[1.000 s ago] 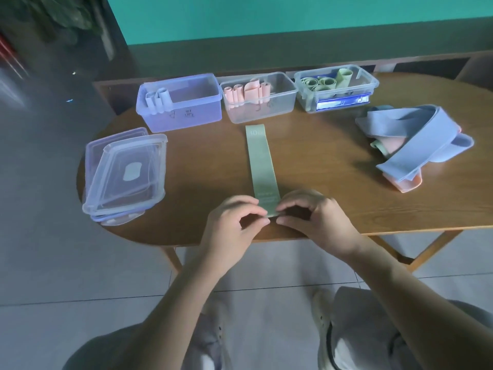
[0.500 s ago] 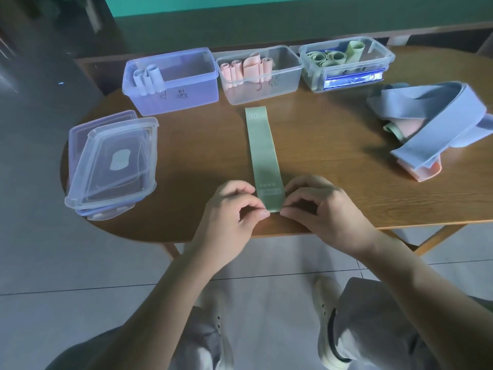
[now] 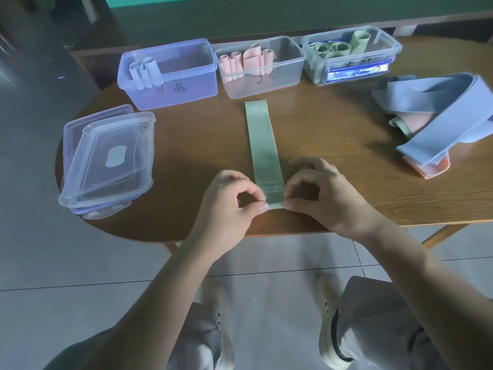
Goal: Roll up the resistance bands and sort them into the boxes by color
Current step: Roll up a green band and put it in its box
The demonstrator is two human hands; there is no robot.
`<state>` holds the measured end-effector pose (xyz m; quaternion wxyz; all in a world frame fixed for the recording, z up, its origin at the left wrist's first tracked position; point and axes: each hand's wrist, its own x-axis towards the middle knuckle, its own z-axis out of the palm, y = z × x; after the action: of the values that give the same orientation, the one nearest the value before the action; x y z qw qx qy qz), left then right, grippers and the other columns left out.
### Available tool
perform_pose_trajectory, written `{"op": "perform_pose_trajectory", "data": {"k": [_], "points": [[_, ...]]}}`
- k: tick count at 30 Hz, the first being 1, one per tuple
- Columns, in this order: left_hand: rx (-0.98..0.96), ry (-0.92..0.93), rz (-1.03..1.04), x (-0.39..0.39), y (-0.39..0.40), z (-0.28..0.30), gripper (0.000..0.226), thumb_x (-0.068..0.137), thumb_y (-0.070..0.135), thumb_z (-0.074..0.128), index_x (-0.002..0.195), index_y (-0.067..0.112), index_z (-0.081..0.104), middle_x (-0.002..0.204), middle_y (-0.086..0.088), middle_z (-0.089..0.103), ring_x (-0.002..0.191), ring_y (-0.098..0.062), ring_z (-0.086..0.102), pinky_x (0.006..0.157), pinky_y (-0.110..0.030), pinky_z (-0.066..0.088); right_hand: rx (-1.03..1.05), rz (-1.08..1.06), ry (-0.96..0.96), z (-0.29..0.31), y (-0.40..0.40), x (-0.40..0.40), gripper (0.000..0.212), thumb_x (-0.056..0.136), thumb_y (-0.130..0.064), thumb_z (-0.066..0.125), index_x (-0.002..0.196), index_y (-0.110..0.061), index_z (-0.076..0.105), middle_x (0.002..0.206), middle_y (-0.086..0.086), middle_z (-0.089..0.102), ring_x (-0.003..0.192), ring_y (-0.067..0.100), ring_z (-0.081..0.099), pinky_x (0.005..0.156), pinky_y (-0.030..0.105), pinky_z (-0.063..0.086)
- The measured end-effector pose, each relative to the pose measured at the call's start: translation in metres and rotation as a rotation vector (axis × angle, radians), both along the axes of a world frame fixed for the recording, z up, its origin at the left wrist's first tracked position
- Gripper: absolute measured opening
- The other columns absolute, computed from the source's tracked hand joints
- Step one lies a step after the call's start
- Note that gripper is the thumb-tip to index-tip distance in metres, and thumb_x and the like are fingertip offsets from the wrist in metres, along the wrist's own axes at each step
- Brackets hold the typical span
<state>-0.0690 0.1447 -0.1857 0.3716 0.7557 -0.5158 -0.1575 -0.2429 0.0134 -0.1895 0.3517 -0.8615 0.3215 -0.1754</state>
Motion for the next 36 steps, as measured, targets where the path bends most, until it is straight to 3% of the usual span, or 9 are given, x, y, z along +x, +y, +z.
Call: {"op": "perform_pose_trajectory", "data": {"k": [3, 6, 11, 18, 25, 31, 33, 36], "points": [[-0.02, -0.019, -0.066, 0.001, 0.0, -0.003, 0.02, 0.085, 0.017, 0.077, 0.08, 0.035, 0.071, 0.099, 0.013, 0.06, 0.097, -0.003, 0.057, 0.078, -0.028, 0.05, -0.082, 0.144, -0.017, -0.003, 0.002, -0.002, 0.012, 0.088, -0.039, 0.074, 0.086, -0.049, 0.071, 0.129, -0.024, 0.05, 0.12, 0.007, 0.044, 0.1, 0.037, 0.028], [-0.041, -0.084, -0.095, 0.001, 0.001, -0.01, 0.018, 0.089, 0.011, 0.073, 0.085, 0.028, 0.075, 0.091, 0.013, 0.063, 0.092, -0.005, 0.057, 0.077, -0.025, 0.048, -0.149, 0.18, -0.001, -0.005, 0.003, -0.005, 0.008, 0.093, -0.044, 0.065, 0.093, -0.048, 0.072, 0.125, -0.024, 0.051, 0.115, 0.01, 0.045, 0.099, 0.039, 0.032], [-0.058, -0.153, -0.11, 0.002, 0.001, -0.014, 0.014, 0.091, 0.011, 0.071, 0.091, 0.024, 0.077, 0.092, 0.012, 0.063, 0.093, -0.003, 0.055, 0.078, -0.015, 0.044, -0.194, 0.173, -0.008, -0.007, 0.003, -0.005, 0.008, 0.092, -0.038, 0.071, 0.096, -0.045, 0.073, 0.123, -0.023, 0.053, 0.114, 0.013, 0.047, 0.098, 0.039, 0.033], [-0.067, -0.184, -0.139, 0.002, 0.001, -0.014, 0.008, 0.093, 0.018, 0.07, 0.095, 0.023, 0.075, 0.095, 0.01, 0.062, 0.095, -0.006, 0.056, 0.08, -0.026, 0.049, -0.199, 0.116, -0.031, -0.009, 0.004, 0.0, 0.007, 0.084, -0.046, 0.075, 0.09, -0.042, 0.073, 0.114, -0.022, 0.056, 0.112, 0.009, 0.047, 0.094, 0.033, 0.031], [-0.078, -0.131, -0.06, 0.004, 0.0, -0.012, 0.009, 0.082, 0.031, 0.081, 0.086, 0.024, 0.076, 0.087, 0.013, 0.064, 0.085, -0.005, 0.06, 0.07, -0.025, 0.051, -0.191, 0.103, -0.009, -0.008, 0.003, 0.005, 0.002, 0.088, -0.038, 0.073, 0.088, -0.036, 0.073, 0.114, -0.021, 0.055, 0.11, 0.01, 0.047, 0.091, 0.031, 0.029], [-0.043, -0.082, 0.006, 0.003, -0.003, -0.008, 0.012, 0.081, 0.03, 0.083, 0.079, 0.026, 0.073, 0.081, 0.012, 0.062, 0.082, -0.005, 0.058, 0.065, -0.02, 0.047, -0.105, 0.063, -0.037, -0.006, 0.0, 0.008, 0.005, 0.083, -0.035, 0.08, 0.083, -0.034, 0.075, 0.112, -0.016, 0.058, 0.11, 0.011, 0.05, 0.102, 0.038, 0.038], [-0.038, -0.085, 0.018, 0.003, -0.004, -0.008, 0.012, 0.081, 0.03, 0.083, 0.079, 0.026, 0.072, 0.081, 0.012, 0.061, 0.081, -0.006, 0.058, 0.064, -0.021, 0.047, -0.076, 0.029, -0.033, -0.006, -0.002, 0.01, 0.006, 0.081, -0.034, 0.081, 0.082, -0.032, 0.075, 0.112, -0.014, 0.058, 0.111, 0.011, 0.051, 0.103, 0.035, 0.039], [-0.045, -0.085, 0.013, 0.002, -0.006, -0.007, 0.01, 0.083, 0.024, 0.081, 0.079, 0.026, 0.071, 0.083, 0.012, 0.061, 0.083, -0.005, 0.057, 0.065, -0.017, 0.045, -0.038, -0.025, -0.004, -0.004, -0.003, 0.012, 0.011, 0.079, -0.034, 0.083, 0.077, -0.029, 0.073, 0.113, -0.013, 0.057, 0.112, 0.01, 0.05, 0.097, 0.018, 0.036]]}}
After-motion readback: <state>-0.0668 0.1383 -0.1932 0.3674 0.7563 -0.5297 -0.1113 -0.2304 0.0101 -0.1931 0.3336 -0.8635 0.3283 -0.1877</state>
